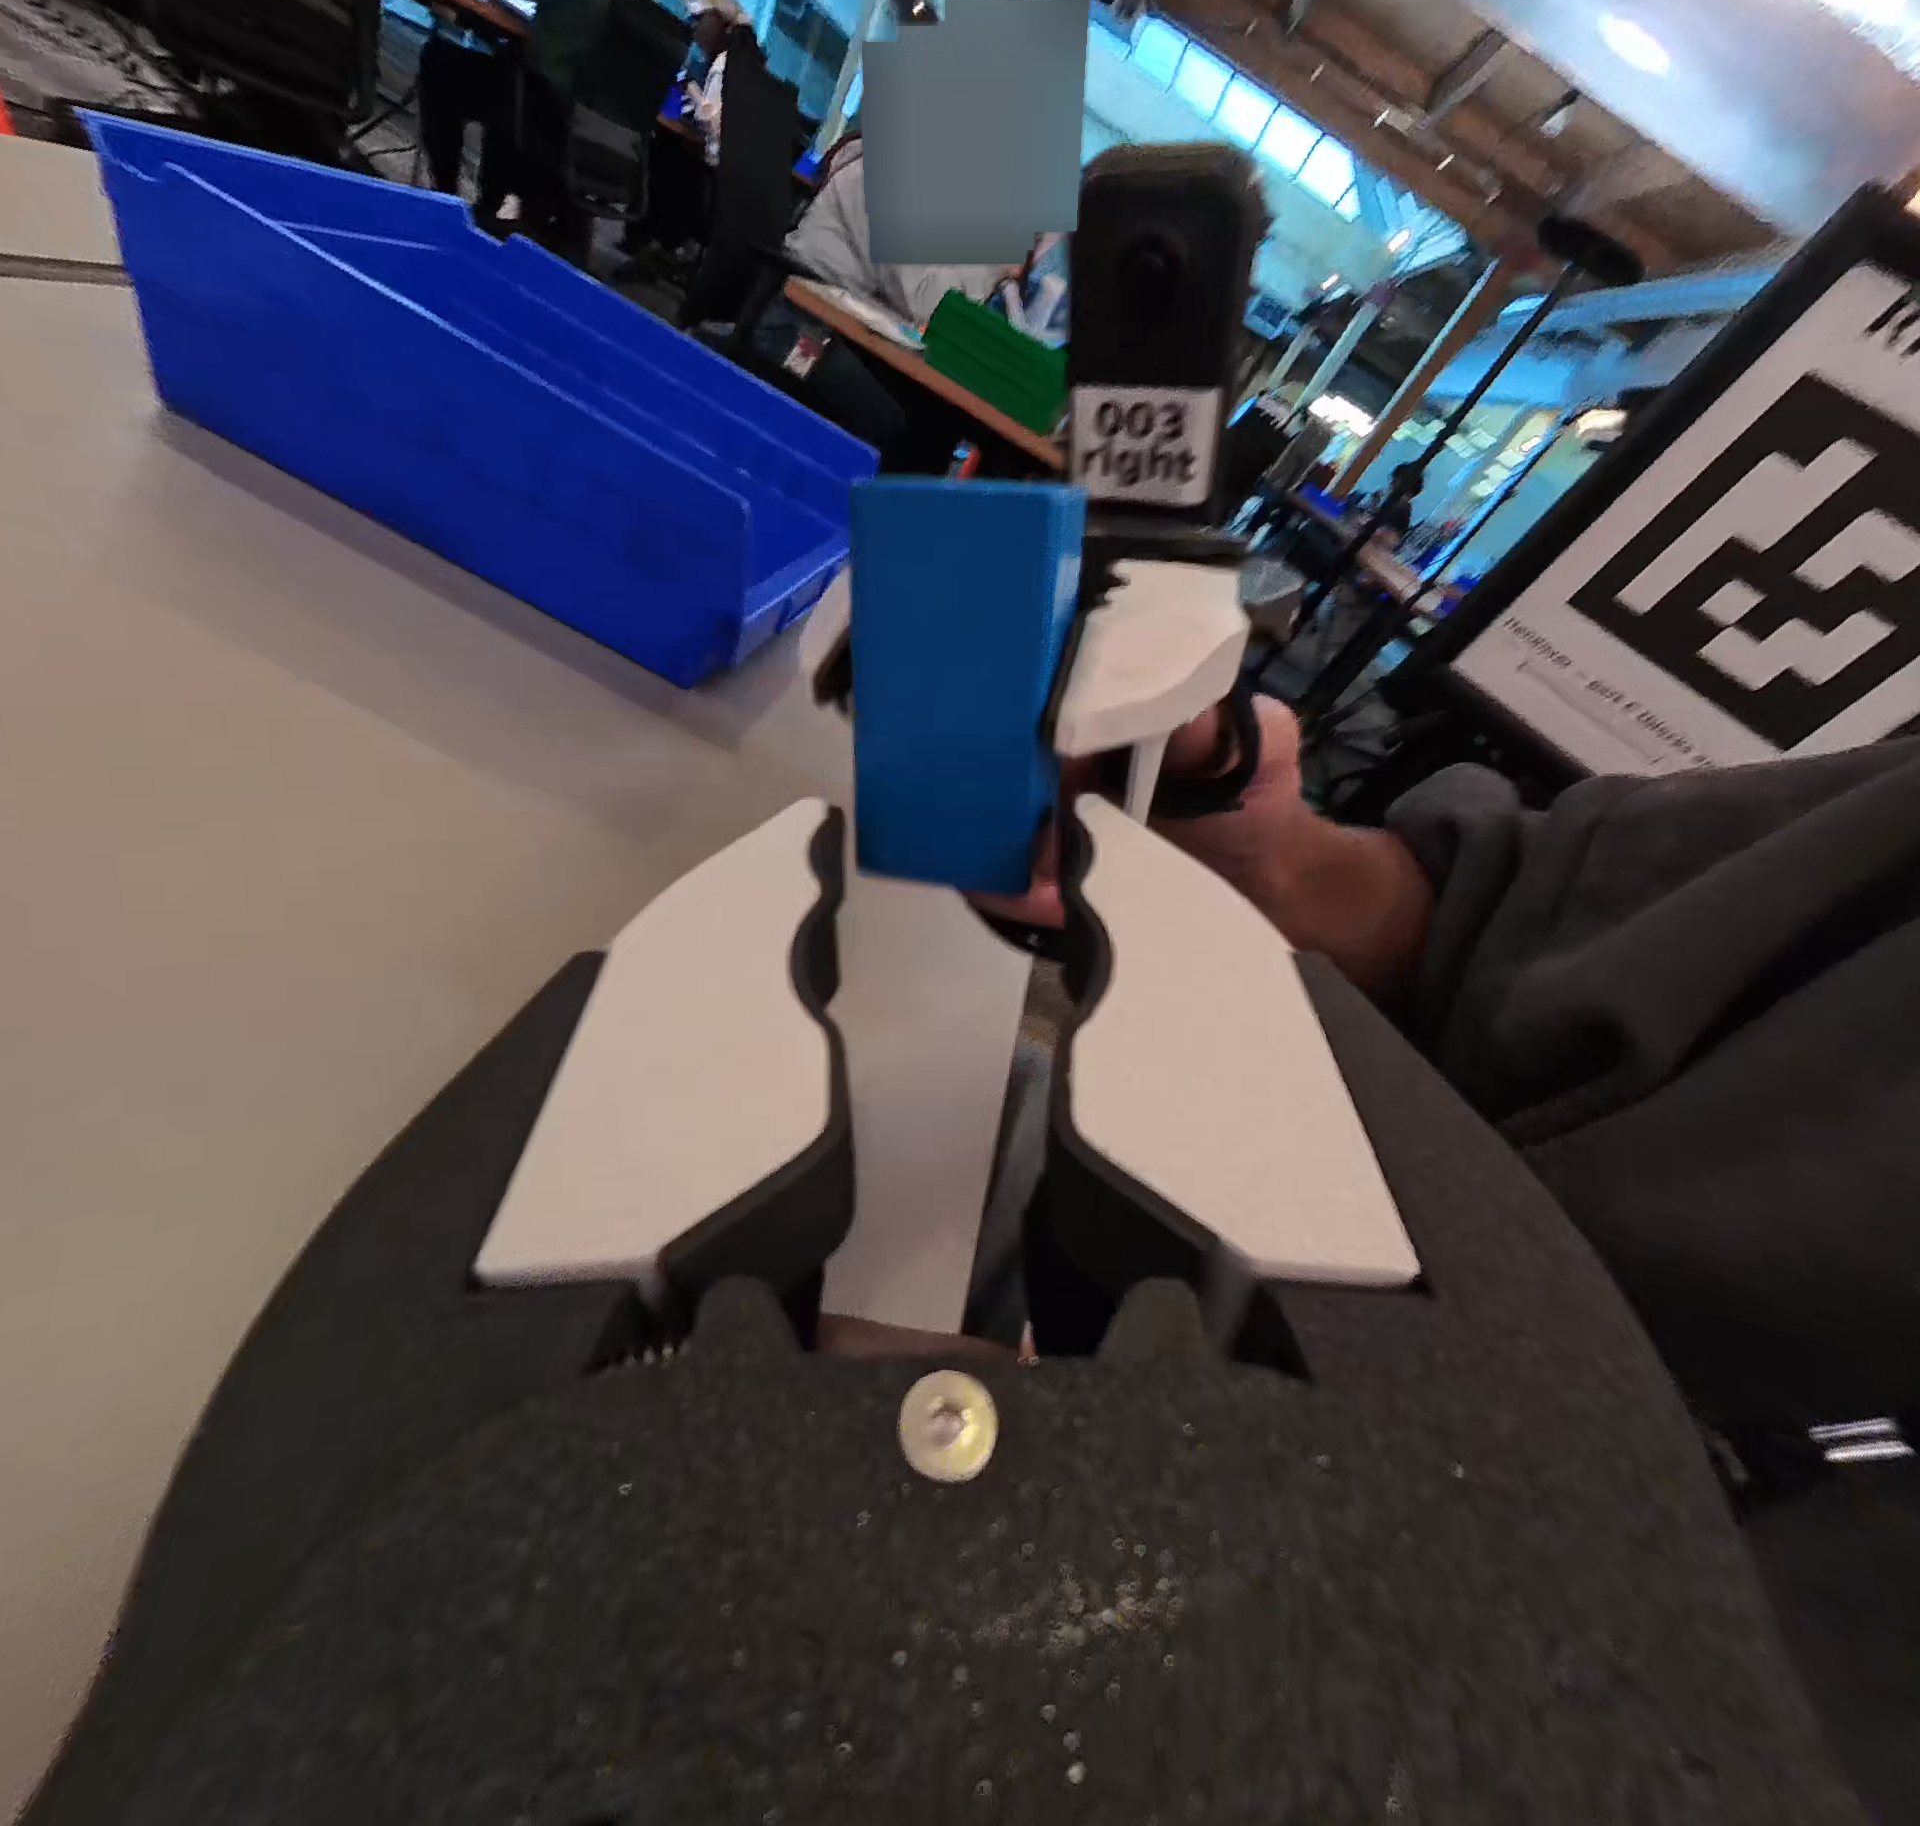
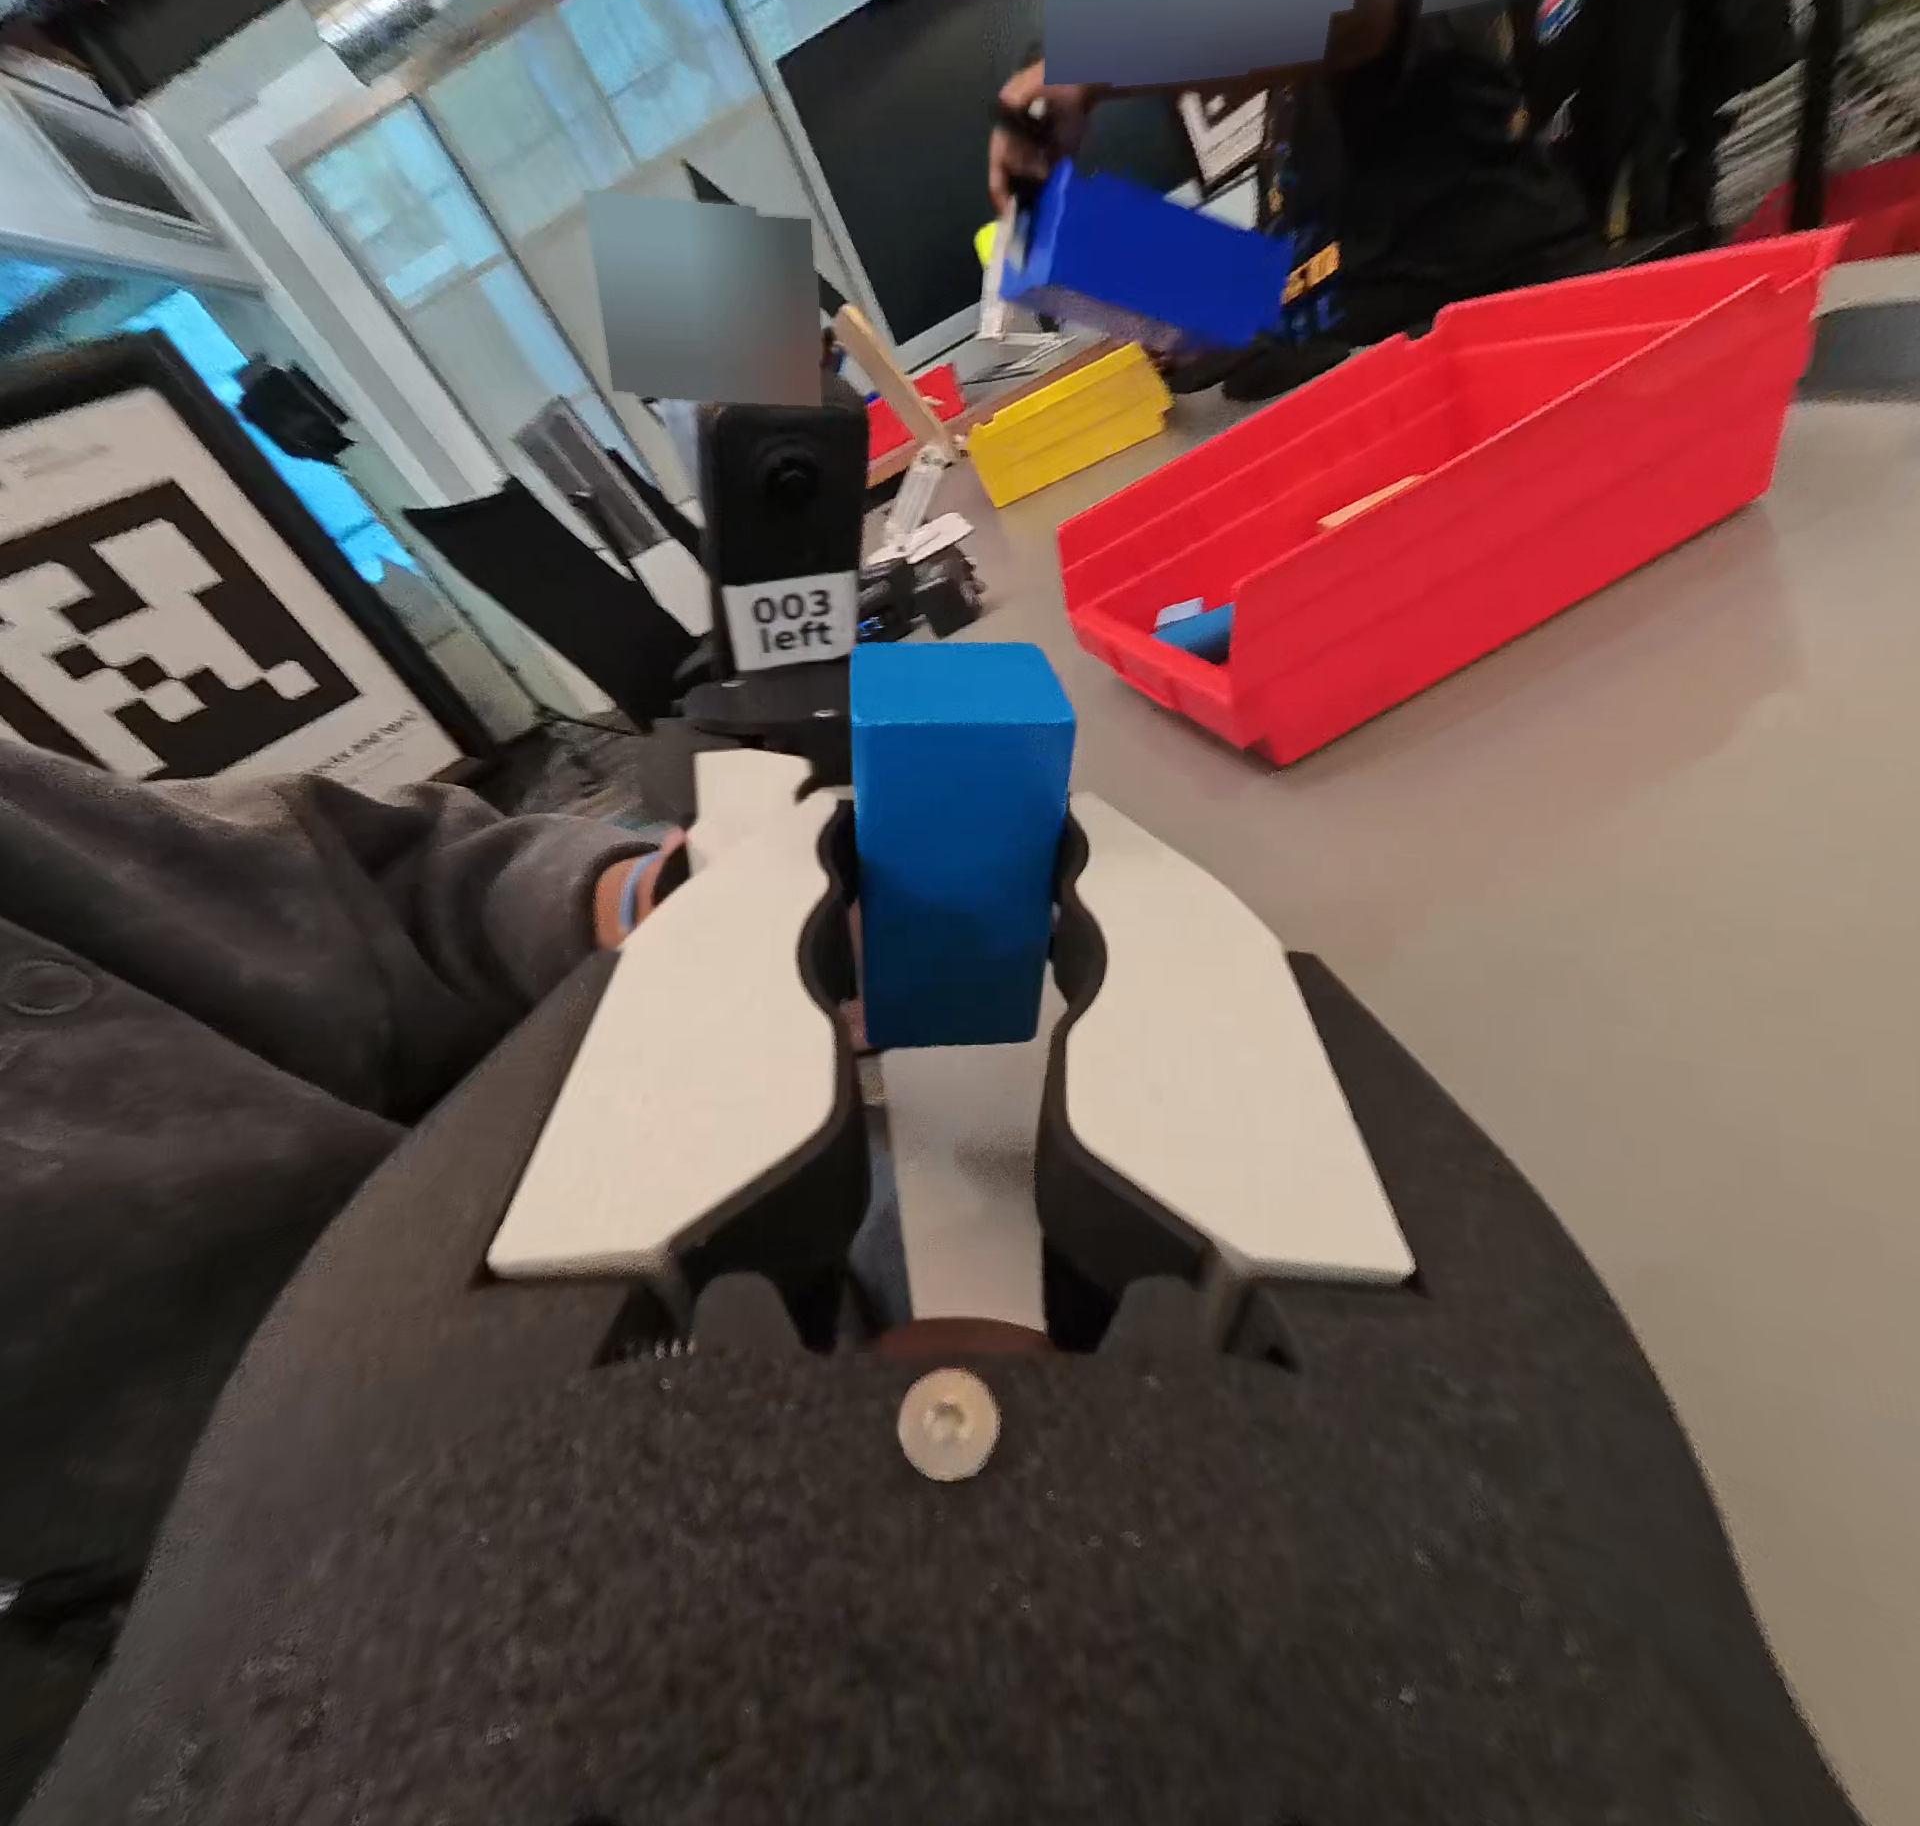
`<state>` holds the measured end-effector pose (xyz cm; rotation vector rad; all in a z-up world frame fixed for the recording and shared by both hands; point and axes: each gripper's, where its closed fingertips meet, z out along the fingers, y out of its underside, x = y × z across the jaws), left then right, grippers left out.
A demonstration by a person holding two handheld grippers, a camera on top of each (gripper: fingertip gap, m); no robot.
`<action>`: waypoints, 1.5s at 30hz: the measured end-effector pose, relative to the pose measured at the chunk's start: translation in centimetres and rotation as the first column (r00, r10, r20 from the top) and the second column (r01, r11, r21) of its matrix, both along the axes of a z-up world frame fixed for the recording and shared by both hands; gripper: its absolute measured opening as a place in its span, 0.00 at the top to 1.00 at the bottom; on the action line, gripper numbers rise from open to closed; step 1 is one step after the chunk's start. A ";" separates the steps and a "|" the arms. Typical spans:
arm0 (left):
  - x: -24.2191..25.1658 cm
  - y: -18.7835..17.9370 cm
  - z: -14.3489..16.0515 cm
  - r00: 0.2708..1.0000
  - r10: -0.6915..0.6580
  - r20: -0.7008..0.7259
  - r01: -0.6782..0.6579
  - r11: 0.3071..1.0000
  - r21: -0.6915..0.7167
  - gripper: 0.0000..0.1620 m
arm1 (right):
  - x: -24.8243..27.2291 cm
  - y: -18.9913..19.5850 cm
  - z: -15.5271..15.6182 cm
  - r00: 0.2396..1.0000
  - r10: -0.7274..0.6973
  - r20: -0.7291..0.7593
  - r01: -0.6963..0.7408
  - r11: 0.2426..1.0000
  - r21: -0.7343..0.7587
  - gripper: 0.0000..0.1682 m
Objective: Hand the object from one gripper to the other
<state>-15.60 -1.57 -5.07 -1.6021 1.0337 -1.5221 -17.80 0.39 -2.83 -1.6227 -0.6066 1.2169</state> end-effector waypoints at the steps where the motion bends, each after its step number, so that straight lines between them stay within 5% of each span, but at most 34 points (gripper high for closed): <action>1: -0.3 0.0 -0.5 0.999 0.018 -0.033 -0.017 0.999 0.034 0.67 | 0.5 0.0 0.2 0.999 -0.024 0.024 0.023 0.999 0.029 0.79; 6: -2.4 -0.1 -2.7 0.987 0.100 -0.122 -0.076 0.980 0.185 0.66 | 8.9 1.8 4.3 0.943 -0.249 0.222 0.202 0.956 0.214 0.79; 10: -3.1 0.4 -2.4 0.985 0.121 -0.121 -0.091 0.970 0.227 0.69 | 21.7 5.8 5.7 0.700 -0.508 0.502 0.425 0.861 0.279 0.79; 13: -3.2 1.0 -2.4 0.985 0.128 -0.114 -0.102 0.972 0.213 0.70 | 28.2 8.1 0.3 0.586 -0.381 0.715 0.507 0.861 0.043 0.79; 15: -3.2 1.0 -2.8 0.984 0.125 -0.129 -0.098 0.975 0.198 0.71 | 30.9 8.9 -4.9 0.529 -0.242 0.814 0.608 0.776 -0.165 0.79; 19: -3.2 1.2 -3.0 0.981 0.131 -0.144 -0.098 0.971 0.217 0.71 | 31.5 9.8 -11.5 0.532 -0.048 0.845 0.654 0.658 -0.374 0.78; 22: -3.3 1.4 -3.6 0.974 0.148 -0.174 -0.103 0.964 0.245 0.71 | 31.3 10.6 -13.7 0.500 0.020 0.866 0.669 0.626 -0.401 0.78; 25: -3.3 1.5 -3.8 0.971 0.154 -0.182 -0.105 0.962 0.251 0.71 | 31.3 9.8 -15.9 0.494 0.131 0.859 0.711 0.508 -0.487 0.78; 30: -3.3 1.6 -3.9 0.970 0.156 -0.184 -0.108 0.963 0.248 0.71 | 31.3 10.0 -16.6 0.478 0.118 0.870 0.782 0.393 -0.484 0.78; 36: -3.5 1.7 -3.8 0.970 0.162 -0.184 -0.111 0.960 0.257 0.71 | 31.4 9.9 -15.1 0.469 0.075 0.880 0.767 0.460 -0.448 0.71; 41: -3.9 2.0 -3.4 0.969 0.173 -0.176 -0.122 0.956 0.268 0.71 | 30.6 7.6 -7.8 0.454 -0.220 0.864 0.755 0.611 -0.241 0.73; 45: -4.1 2.3 -3.5 0.965 0.184 -0.187 -0.133 0.957 0.256 0.71 | 24.8 4.1 -4.2 0.595 -0.551 0.584 0.665 0.746 0.026 0.73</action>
